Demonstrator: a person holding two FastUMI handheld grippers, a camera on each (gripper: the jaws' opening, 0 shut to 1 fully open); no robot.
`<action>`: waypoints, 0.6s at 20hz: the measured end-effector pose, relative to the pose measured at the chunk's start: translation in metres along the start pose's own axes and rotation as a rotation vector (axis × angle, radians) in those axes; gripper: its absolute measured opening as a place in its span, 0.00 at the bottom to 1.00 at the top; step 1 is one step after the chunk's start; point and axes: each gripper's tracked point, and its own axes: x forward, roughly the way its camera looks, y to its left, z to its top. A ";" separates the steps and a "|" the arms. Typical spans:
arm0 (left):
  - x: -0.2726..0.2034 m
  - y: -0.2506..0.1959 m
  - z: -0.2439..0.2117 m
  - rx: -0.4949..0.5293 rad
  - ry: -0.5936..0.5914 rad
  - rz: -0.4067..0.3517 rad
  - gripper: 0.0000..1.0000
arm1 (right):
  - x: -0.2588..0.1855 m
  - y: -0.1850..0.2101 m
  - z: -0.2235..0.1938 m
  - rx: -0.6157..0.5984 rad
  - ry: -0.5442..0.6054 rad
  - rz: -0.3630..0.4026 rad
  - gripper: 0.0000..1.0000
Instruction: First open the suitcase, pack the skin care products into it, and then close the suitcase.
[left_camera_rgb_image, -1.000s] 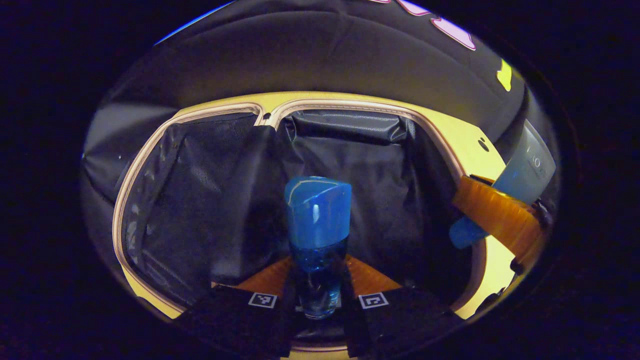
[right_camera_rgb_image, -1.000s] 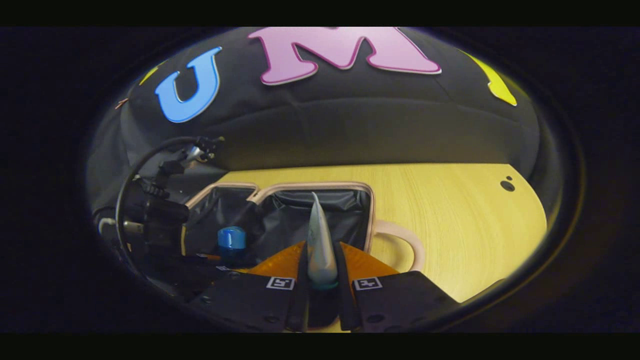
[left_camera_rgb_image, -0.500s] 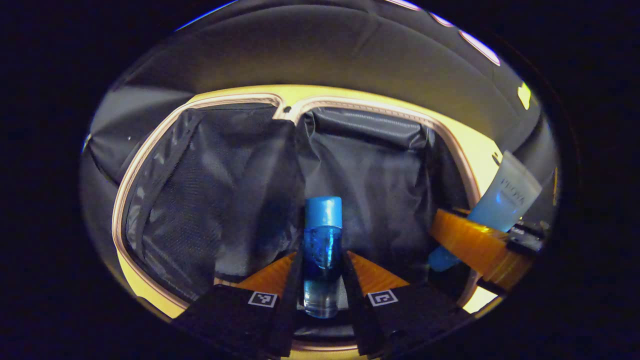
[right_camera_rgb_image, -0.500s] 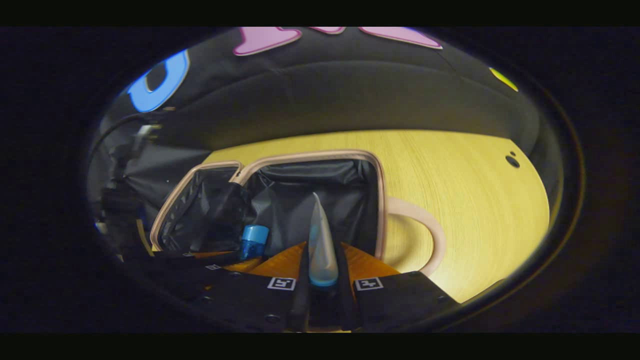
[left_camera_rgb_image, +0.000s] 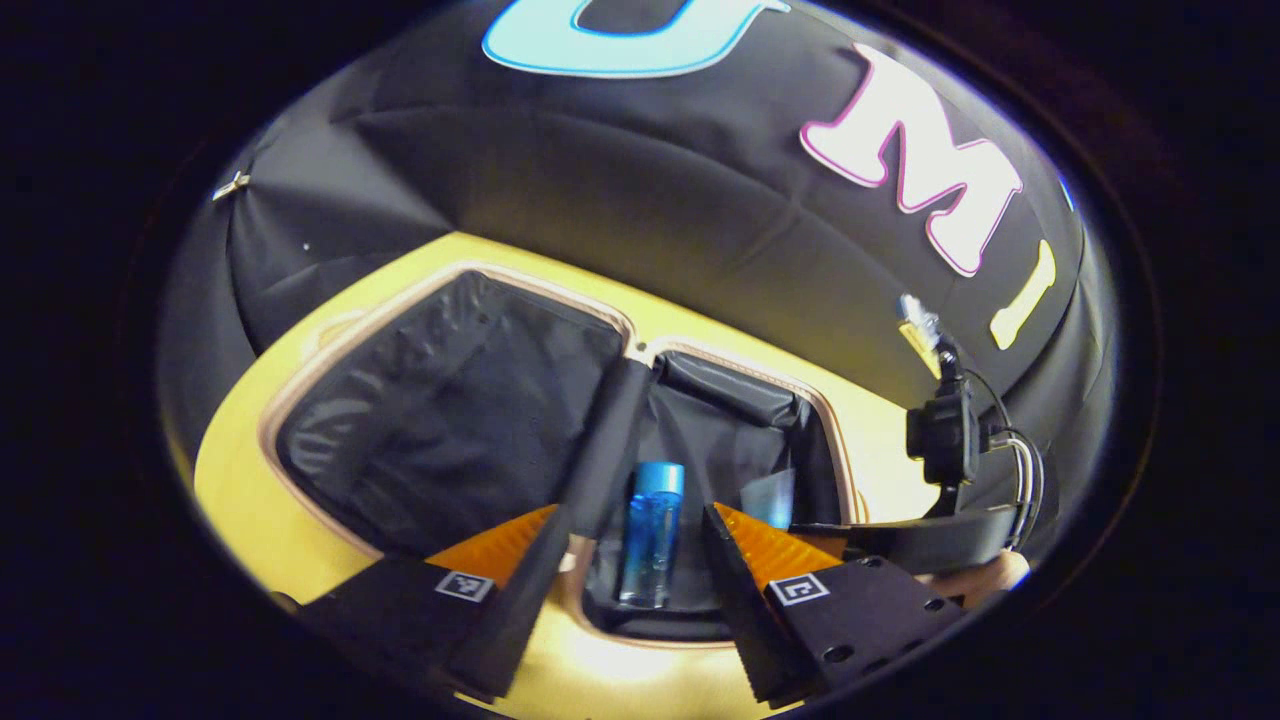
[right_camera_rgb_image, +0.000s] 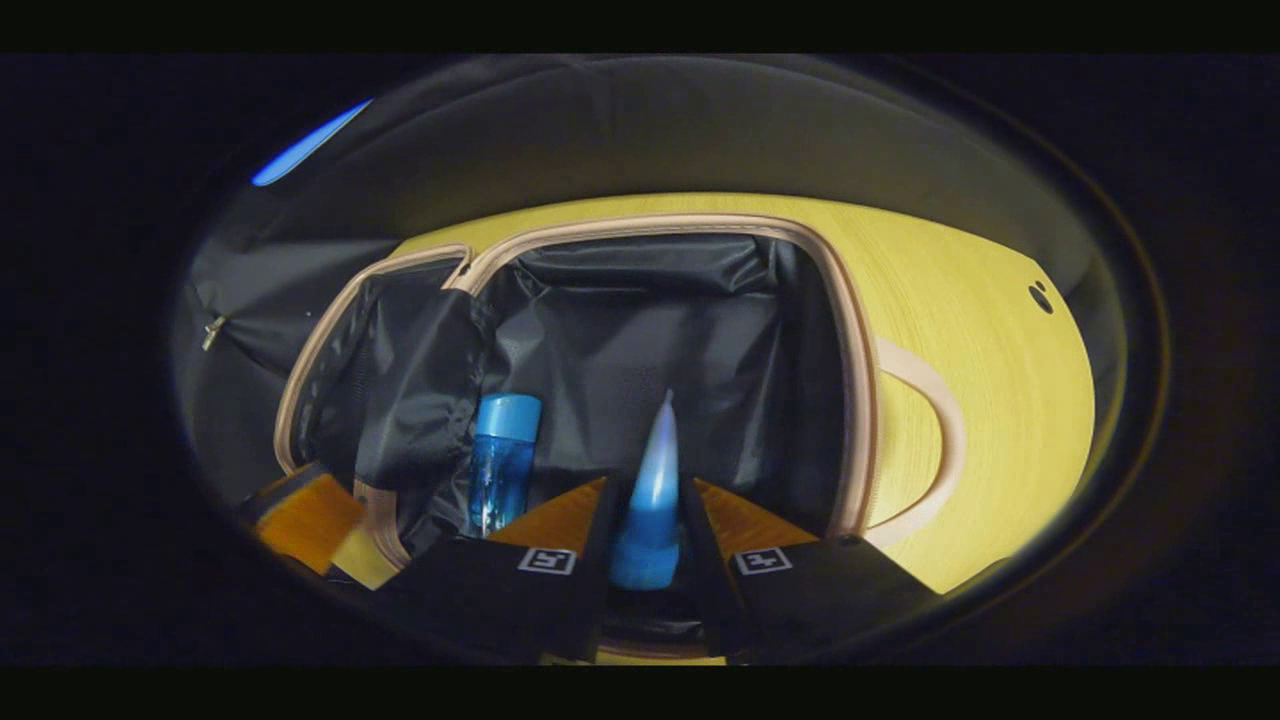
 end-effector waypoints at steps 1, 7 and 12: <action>-0.012 0.015 0.009 0.012 -0.023 0.011 0.88 | 0.002 0.000 0.000 0.006 -0.006 -0.005 0.35; -0.026 0.126 0.038 0.065 -0.077 0.146 0.93 | -0.039 -0.002 0.020 0.011 -0.163 -0.013 0.92; -0.003 0.224 0.070 0.037 -0.064 0.250 0.93 | -0.099 -0.025 0.030 -0.100 -0.384 -0.056 0.90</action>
